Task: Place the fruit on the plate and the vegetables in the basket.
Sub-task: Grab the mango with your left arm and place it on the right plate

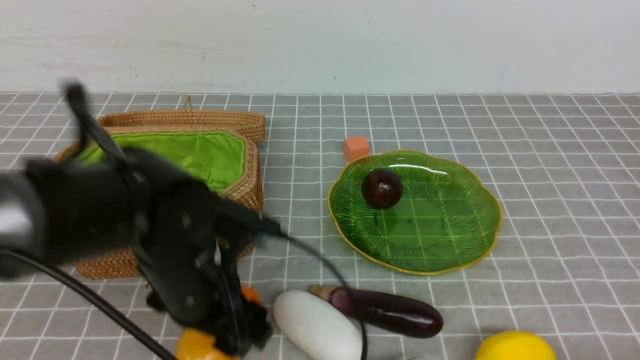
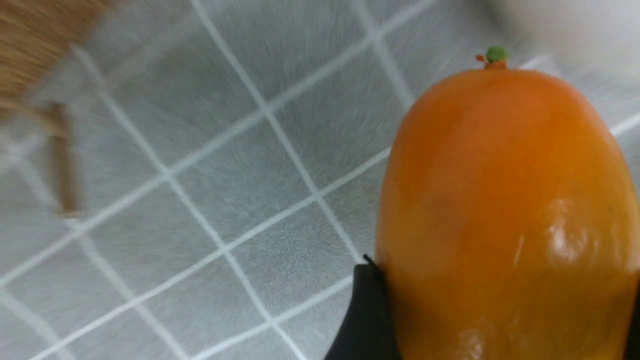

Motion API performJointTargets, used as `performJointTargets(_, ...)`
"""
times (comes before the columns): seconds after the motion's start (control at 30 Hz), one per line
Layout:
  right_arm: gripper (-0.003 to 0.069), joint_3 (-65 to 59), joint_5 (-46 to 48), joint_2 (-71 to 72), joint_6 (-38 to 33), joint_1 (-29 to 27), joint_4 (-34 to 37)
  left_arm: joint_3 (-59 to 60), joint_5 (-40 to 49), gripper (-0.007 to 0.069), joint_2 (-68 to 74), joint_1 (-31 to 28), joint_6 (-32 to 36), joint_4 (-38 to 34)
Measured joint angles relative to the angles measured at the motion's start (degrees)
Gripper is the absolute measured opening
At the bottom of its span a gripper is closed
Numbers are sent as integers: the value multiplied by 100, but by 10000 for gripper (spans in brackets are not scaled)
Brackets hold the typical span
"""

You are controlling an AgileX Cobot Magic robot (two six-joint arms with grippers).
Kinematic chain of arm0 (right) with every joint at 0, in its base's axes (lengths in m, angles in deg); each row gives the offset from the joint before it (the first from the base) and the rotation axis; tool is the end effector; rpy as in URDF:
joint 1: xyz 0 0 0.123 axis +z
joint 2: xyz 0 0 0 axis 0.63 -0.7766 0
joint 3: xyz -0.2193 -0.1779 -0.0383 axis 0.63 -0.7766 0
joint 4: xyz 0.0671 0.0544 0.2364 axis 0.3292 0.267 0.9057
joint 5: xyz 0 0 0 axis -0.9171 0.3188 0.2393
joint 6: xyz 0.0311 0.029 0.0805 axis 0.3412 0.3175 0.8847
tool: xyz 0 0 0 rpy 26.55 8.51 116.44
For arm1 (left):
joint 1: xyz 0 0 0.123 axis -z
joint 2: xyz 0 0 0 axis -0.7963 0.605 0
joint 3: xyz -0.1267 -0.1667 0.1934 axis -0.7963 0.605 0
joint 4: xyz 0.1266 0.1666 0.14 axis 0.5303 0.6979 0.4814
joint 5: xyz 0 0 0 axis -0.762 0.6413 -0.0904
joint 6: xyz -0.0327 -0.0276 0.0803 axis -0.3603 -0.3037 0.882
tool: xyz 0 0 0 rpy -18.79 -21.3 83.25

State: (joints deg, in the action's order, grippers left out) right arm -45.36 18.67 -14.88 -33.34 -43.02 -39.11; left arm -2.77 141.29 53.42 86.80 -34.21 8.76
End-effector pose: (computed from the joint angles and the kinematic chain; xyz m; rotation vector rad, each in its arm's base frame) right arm 0.0520 -0.0065 0.1739 0.1327 1.8652 -0.0422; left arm 0.2472 -0.1626 0.2458 0.7362 2.7740 -0.0749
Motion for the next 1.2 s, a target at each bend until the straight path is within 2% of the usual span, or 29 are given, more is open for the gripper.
performJointTargets(0.17, 241, 0, 0, 0, 0, 0, 0, -1082, 434, 553, -248, 0, 0, -357)
performJointTargets(0.3, 241, 0, 0, 0, 0, 0, 0, -2254, 562, 553, 104, 5, 137, -676)
performJointTargets(0.5, 241, 0, 0, 0, 0, 0, 0, -3562, 651, 553, 1330, 266, 571, -615)
performJointTargets(0.6, 241, 0, 0, 0, 0, 0, 0, -4141, 501, 553, 2165, 472, 606, -320)
performJointTargets(0.87, 241, 0, 0, 0, 0, 0, 0, -5040, -171, 553, 3626, 892, -154, 944)
performJointTargets(0.93, 241, 0, 0, 0, 0, 0, 0, -5046, -343, 566, 3706, 913, -326, 998)
performJointTargets(1.07, 241, 0, 0, 0, 0, 0, 0, -5064, -703, 650, 3783, 925, -857, 1020)
performJointTargets(1.2, 241, 0, 0, 0, 0, 0, 0, -5089, -639, 666, 3777, 925, -978, 1062)
